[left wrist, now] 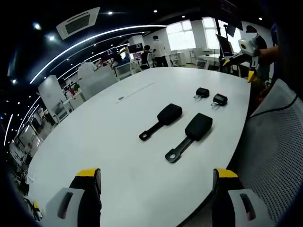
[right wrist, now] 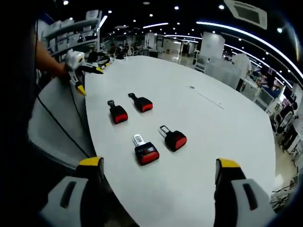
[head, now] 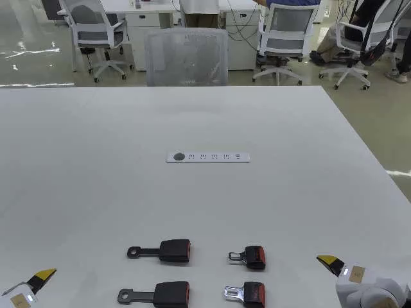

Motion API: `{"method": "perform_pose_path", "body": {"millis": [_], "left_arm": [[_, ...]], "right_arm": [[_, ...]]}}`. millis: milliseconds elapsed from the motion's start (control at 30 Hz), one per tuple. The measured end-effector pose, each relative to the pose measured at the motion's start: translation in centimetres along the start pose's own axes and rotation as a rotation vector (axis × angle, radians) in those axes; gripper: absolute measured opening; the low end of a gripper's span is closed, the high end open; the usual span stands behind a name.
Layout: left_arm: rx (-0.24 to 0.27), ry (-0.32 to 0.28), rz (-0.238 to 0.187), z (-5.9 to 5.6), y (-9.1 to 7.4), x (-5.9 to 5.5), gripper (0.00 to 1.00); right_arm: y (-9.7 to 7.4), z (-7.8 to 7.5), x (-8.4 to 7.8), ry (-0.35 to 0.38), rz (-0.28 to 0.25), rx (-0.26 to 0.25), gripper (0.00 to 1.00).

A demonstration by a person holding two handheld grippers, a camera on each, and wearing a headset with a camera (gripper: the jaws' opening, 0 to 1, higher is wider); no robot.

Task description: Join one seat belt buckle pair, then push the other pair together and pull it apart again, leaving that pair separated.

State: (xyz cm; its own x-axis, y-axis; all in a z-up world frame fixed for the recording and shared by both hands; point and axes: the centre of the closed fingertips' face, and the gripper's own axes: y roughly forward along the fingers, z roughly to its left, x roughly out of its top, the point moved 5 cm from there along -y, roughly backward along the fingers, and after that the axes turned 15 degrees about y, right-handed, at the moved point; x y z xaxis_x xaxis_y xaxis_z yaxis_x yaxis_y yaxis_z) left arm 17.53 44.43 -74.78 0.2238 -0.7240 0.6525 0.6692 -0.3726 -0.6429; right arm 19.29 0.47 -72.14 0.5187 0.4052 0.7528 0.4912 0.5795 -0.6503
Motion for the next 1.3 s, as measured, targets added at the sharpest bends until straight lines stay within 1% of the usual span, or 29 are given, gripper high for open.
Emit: {"method": "perform_pose_path", "body": {"millis": [33,133,200,333,400,433,467,533,667,767,833,867,933,1100,1300], "left_arm": [[0.000,0.001,0.000,0.0,0.0,0.0,1.00],[0.002,0.001,-0.001,0.0,0.0,0.0,1.00],[0.005,0.003,-0.002,0.1,0.0,0.0,1.00],[0.008,0.011,-0.003,0.1,0.0,0.0,1.00],[0.007,0.013,-0.006,0.2,0.0,0.0,1.00],[0.007,0.013,-0.007,0.2,-0.1,0.1,1.00],[0.006,0.013,-0.009,0.2,0.0,0.1,1.00],[0.004,0.015,-0.011,0.2,0.0,0.1,1.00],[0.008,0.015,-0.012,0.2,0.0,0.1,1.00],[-0.003,0.023,-0.007,0.0,0.0,0.1,1.00],[-0.003,0.024,-0.008,0.0,0.0,0.2,1.00],[-0.002,0.020,-0.008,0.0,0.0,0.2,1.00],[0.000,0.020,-0.006,0.1,0.0,0.2,1.00],[-0.007,0.032,0.005,-0.1,0.1,0.0,1.00],[-0.001,0.027,-0.004,0.0,0.1,0.2,1.00]], "right_arm": [[-0.1,0.2,-0.7,-0.004,0.020,0.007,0.99],[0.1,0.1,-0.8,-0.008,0.027,0.008,0.99],[0.2,0.1,-0.6,-0.006,0.025,0.010,0.98],[0.3,0.1,0.2,0.012,0.006,0.016,0.98],[0.5,0.0,0.2,-0.074,0.044,-0.001,0.98],[0.6,0.1,0.1,-0.088,0.057,0.001,0.99],[0.8,0.2,0.0,-0.087,0.065,0.007,0.99],[1.0,0.2,0.1,-0.075,0.053,0.013,0.99],[1.1,-0.1,0.1,-0.052,0.040,0.009,0.99],[1.2,-0.1,-0.1,-0.032,0.031,0.013,0.99],[1.2,0.0,0.0,0.035,0.016,0.032,0.99],[1.1,-0.2,0.3,0.053,-0.007,0.029,1.00],[0.9,-0.2,0.5,0.050,-0.009,0.024,1.00],[0.9,-0.2,0.3,0.036,0.002,0.014,1.00],[1.3,0.3,0.2,0.030,0.013,0.012,1.00]]}}
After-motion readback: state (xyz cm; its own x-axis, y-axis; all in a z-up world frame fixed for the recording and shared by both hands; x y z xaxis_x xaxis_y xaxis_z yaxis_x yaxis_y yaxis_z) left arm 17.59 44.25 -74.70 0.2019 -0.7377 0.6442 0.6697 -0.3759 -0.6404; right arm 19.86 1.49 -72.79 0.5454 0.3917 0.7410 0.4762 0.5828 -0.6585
